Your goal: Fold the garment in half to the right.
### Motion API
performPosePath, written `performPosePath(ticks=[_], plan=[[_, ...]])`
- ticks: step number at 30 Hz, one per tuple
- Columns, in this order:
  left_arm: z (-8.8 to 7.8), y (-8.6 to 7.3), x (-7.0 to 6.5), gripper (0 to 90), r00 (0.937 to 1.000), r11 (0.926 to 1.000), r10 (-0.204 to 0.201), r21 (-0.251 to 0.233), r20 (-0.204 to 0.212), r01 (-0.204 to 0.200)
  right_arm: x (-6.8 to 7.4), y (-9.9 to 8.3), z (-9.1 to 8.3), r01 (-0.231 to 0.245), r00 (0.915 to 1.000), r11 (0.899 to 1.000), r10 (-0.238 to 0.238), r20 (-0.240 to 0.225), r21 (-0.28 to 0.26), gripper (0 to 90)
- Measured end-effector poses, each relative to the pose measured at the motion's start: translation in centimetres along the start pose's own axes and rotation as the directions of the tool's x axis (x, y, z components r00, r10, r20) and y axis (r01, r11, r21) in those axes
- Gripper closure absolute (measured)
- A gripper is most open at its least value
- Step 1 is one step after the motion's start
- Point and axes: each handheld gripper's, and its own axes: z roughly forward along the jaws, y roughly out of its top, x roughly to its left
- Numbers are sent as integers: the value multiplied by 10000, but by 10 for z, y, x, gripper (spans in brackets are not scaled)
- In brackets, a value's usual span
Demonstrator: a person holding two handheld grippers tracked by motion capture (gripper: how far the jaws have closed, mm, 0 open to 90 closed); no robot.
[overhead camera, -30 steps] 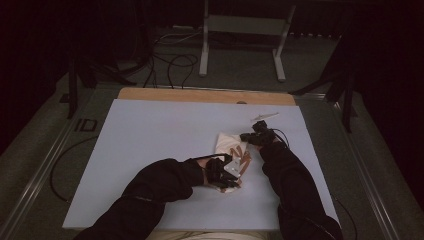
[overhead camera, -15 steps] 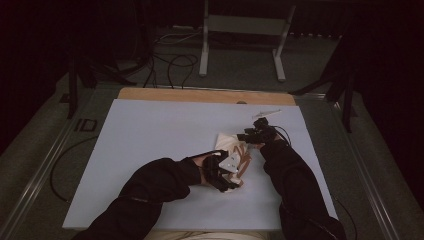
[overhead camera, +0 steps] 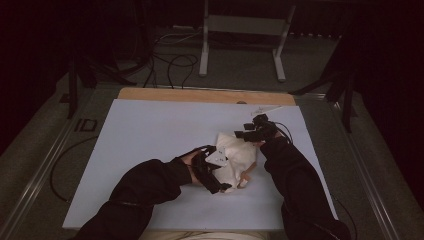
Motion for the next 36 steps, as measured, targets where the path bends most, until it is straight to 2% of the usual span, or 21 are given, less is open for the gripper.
performPosePath(ticks=[1,3,4,7,9,13,14,15,16,17,19,20,24,25,27,29,31,34,36], plan=[[-4,-5,1,56,9996,9996,-264,-72,108,265,-1,-1,-1,65,9999,10000,-66,89,33,423],[-4,-5,1,39,9996,9996,-264,-72,108,265,-2,-2,-2,-5,9999,9999,4,100,106,425],[-13,-14,2,3,9980,9979,-622,-143,137,624,-6,-5,-3,-77,10000,9999,77,39,152,434],[-25,-25,1,1,9949,9939,-1008,-463,-56,1004,-10,-13,-3,-82,9999,9992,77,116,395,451],[-32,-33,0,1,9907,9885,-1353,-700,-172,1338,-14,-18,-2,-176,9996,9981,163,220,584,456],[-43,-44,-3,1,9863,9830,-1607,-955,-378,1565,-21,-26,1,-370,9987,9961,340,384,796,459],[-50,-53,-6,1,9834,9805,-1727,-1044,-554,1664,-27,-31,2,-562,9977,9943,524,433,908,446],[-50,-53,-6,1,9834,9805,-1727,-1044,-554,1664,-27,-31,2,-562,9977,9943,524,433,908,446],[-55,-62,-9,1,9788,9747,-1955,-1226,-610,1870,-31,-35,5,-748,9966,9914,704,439,1079,429],[-58,-66,-10,1,9762,9720,-2063,-1288,-663,1967,-32,-37,6,-799,9962,9900,752,447,1163,421],[-63,-75,-14,1,9724,9679,-2204,-1411,-767,2082,-36,-41,8,-848,9954,9878,781,553,1306,428],[-63,-75,-14,1,9724,9679,-2204,-1411,-767,2082,-36,-41,8,-848,9954,9878,781,553,1306,428],[-71,-95,-22,1,9626,9584,-2535,-1599,-958,2365,-42,-46,13,-1050,9931,9826,955,684,1535,535],[-73,-99,-23,1,9598,9564,-2613,-1624,-1027,2429,-42,-46,14,-974,9937,9818,868,711,1628,584],[-77,-106,-25,1,9524,9463,-2872,-1846,-1025,2655,-41,-46,15,-856,9947,9820,745,714,1683,726],[-80,-113,-28,1,9443,9394,-3050,-2022,-1234,2770,-38,-44,14,-673,9941,9839,519,950,1659,862],[-84,-119,-30,1,9353,9292,-3276,-2247,-1338,2934,-37,-40,11,-530,9939,9879,380,1036,1457,883],[-87,-128,-31,2,9260,9173,-3530,-2443,-1340,3144,-33,-33,5,-293,9942,9923,165,1059,1206,892],[-88,-132,-32,1,9209,9158,-3592,-2474,-1513,3166,-30,-29,2,-109,9939,9933,-19,1103,1146,893]])
